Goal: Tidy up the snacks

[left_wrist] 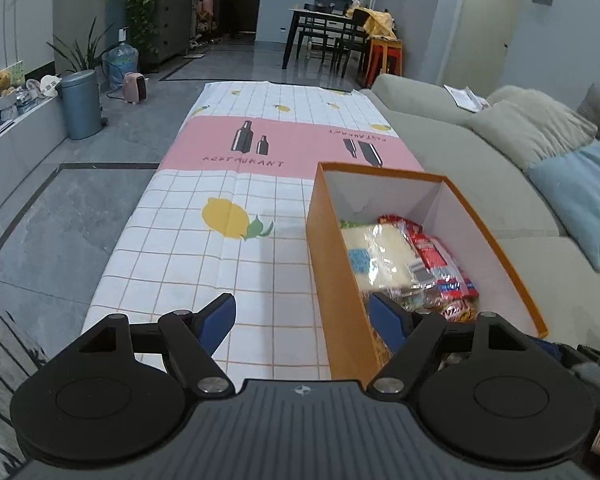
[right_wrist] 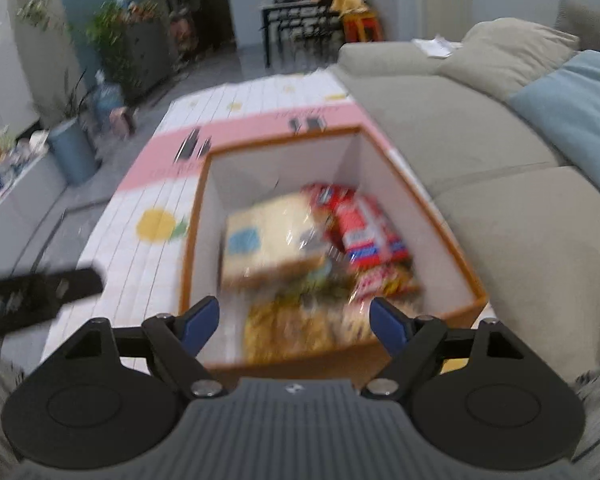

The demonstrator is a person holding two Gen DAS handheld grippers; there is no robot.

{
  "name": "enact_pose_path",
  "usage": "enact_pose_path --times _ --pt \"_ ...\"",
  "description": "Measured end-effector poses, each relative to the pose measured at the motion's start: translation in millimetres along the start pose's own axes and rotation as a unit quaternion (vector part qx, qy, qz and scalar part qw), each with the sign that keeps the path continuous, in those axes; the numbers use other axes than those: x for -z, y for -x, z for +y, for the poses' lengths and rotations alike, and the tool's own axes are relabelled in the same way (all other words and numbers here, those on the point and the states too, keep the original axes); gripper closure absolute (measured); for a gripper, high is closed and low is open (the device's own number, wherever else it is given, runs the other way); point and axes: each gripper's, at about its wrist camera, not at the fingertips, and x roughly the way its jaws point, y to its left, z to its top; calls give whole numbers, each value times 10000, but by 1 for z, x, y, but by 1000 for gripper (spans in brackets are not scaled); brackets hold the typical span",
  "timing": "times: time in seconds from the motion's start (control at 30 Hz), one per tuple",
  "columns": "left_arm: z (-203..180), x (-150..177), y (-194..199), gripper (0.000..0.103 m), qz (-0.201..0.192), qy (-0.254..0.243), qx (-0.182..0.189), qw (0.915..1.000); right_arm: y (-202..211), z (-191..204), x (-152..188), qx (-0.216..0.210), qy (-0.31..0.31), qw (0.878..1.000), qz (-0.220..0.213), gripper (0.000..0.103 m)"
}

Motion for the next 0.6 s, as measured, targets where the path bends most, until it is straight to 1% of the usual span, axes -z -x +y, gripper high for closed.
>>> enact_pose_path --times 0.1,0.2,0.27,0.37,0.5,0.6 --pt "-6 9 -5 14 51 -178 -24 9998 -4 10 7 47 328 9995 -3 22" --pt "-6 18 -10 14 121 -239 122 9996 -10 21 7 106 663 9977 -83 23" --pt "-5 20 -14 14 157 -184 34 9997 -14 26 9 124 808 9966 -84 23" --pt "-3 23 -20 14 230 -121 -32 9997 -21 27 10 13 834 9965 9 23" --pt "-1 24 -25 14 283 16 -178 9994 -27 32 10 50 946 9955 42 23" --pt "-1 25 -28 14 265 -40 -287 9992 -33 35 9 20 972 9952 119 23"
